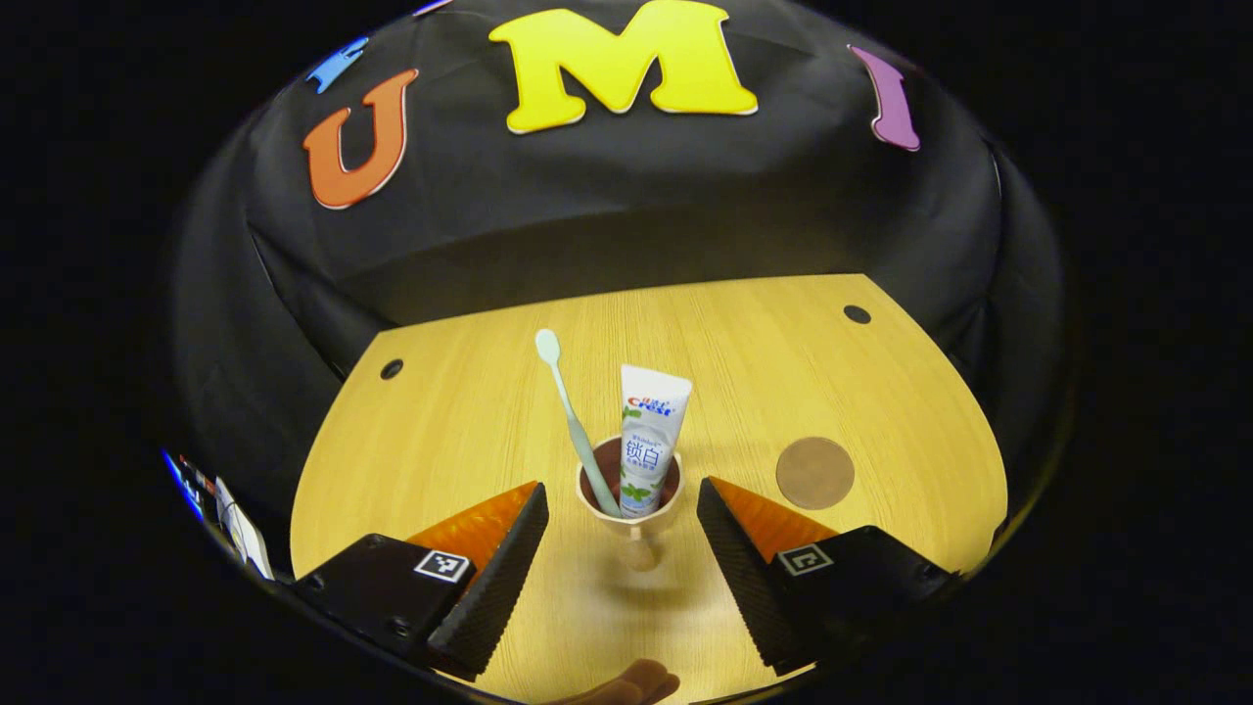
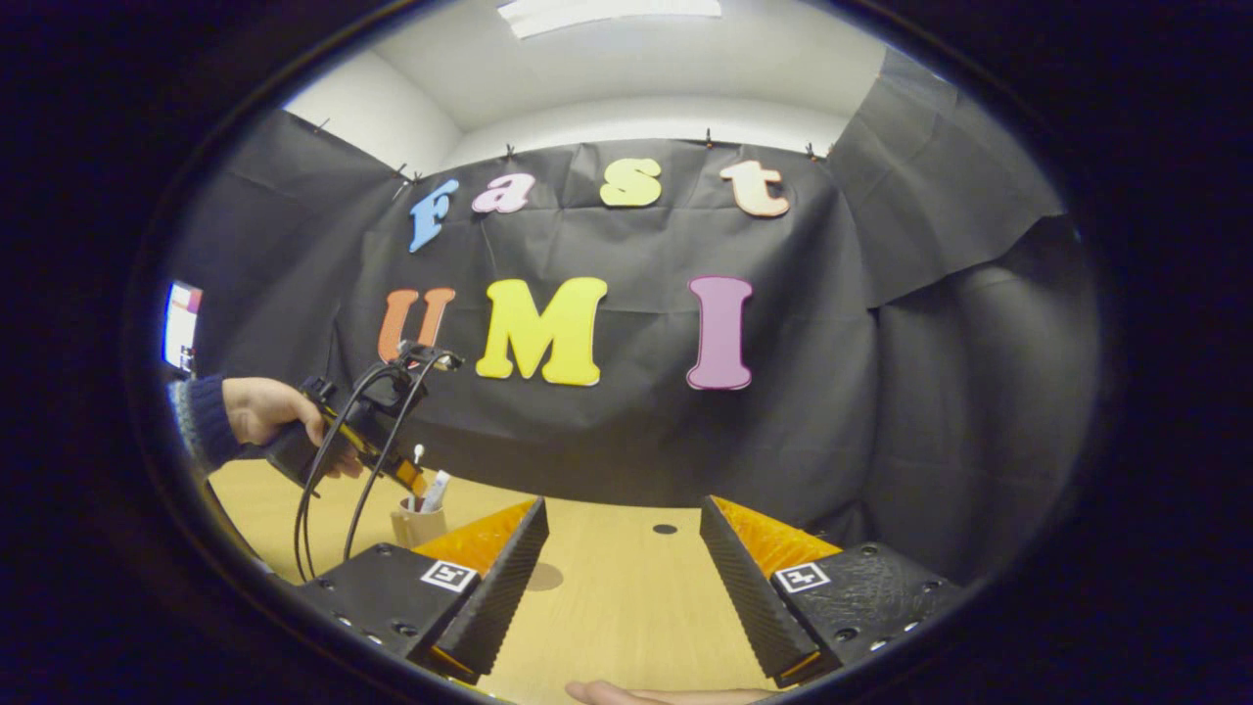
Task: Put the toothbrush and toothpaste on the desktop into the cup, then pick up the cup and place it on the coaster on the desktop.
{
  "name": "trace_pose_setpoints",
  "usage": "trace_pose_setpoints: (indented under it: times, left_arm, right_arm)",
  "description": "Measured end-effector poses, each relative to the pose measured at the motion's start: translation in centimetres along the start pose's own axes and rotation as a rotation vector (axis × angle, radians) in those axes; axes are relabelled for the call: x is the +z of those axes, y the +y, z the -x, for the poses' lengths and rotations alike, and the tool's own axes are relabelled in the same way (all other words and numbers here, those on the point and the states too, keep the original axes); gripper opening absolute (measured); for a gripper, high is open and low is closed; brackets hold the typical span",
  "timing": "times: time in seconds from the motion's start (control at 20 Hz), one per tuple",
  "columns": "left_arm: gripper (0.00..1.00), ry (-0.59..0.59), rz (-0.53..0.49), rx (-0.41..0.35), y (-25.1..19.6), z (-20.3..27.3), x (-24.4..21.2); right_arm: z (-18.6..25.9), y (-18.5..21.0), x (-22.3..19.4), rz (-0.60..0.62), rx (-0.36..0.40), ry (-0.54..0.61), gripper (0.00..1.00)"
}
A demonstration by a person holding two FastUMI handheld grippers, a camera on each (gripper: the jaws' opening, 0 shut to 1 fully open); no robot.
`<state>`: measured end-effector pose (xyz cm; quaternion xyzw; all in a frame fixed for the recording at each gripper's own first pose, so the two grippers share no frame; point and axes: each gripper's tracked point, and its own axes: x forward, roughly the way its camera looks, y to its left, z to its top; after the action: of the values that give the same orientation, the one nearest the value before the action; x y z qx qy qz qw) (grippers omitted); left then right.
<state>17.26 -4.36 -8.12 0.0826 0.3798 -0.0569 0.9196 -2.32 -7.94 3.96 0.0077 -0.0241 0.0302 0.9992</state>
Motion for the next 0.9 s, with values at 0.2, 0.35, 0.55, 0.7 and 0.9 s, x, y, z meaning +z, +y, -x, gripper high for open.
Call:
trace_pose_setpoints:
  times: [0.2,0.35,0.55,0.7,0.9]
  left_arm:
    - [0.97,0.171,0.073,-0.044,-0.7,-2.5,-3.3]
    - [0.95,0.261,0.068,-0.065,-1.3,-3.3,-4.5]
    - [0.83,0.352,0.067,-0.060,-1.3,-4.6,-5.3]
    - [0.74,0.416,0.091,-0.079,-2.5,-5.1,-5.7]
    - [0.62,0.425,0.109,-0.091,-3.2,-4.4,-4.4]
  right_arm:
    - [-0.2,-0.2,-0.3,-0.034,0.005,-0.003,0.94]
    - [-0.8,-0.8,-0.9,-0.023,-0.003,0.011,0.94]
    - [-1.0,-1.2,-1.0,-0.034,-0.004,0.014,0.96]
    - [-1.2,-1.4,-1.2,-0.047,-0.007,0.021,0.96]
    - [-1.3,-1.7,-1.1,-0.022,-0.008,0.010,0.94]
